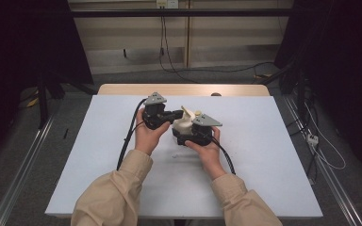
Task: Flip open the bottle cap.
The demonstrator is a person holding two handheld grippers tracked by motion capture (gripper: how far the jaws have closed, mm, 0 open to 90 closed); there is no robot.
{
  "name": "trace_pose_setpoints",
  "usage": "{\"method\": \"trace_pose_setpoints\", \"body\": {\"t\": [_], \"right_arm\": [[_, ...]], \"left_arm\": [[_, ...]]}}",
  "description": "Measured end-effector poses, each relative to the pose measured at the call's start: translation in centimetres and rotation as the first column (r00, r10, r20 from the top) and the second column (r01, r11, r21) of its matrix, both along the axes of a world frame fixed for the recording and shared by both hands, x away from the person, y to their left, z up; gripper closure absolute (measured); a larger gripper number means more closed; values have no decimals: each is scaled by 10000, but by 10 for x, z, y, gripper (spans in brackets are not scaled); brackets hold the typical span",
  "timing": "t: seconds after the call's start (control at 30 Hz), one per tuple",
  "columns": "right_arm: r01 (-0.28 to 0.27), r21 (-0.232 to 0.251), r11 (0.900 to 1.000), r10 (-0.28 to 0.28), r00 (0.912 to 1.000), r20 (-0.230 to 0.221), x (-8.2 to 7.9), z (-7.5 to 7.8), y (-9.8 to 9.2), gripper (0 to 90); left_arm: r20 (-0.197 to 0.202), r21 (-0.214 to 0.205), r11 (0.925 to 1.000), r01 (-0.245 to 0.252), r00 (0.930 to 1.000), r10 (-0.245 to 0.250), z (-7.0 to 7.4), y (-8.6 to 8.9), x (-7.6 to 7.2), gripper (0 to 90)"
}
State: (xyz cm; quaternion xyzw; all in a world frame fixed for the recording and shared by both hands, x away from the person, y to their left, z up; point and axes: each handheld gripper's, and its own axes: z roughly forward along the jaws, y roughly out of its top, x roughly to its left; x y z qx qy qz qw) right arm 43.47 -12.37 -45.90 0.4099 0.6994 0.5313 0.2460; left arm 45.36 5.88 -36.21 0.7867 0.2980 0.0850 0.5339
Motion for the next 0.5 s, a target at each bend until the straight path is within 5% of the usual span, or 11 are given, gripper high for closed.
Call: {"method": "trace_pose_setpoints", "body": {"t": [0.5], "right_arm": [[-9, 8, 10000, 9, 10000, -8, 0, 0, 0, 55]], "left_arm": [[-8, -45, 10000, -62, 10000, 62, 0, -3, 2, 900]]}}
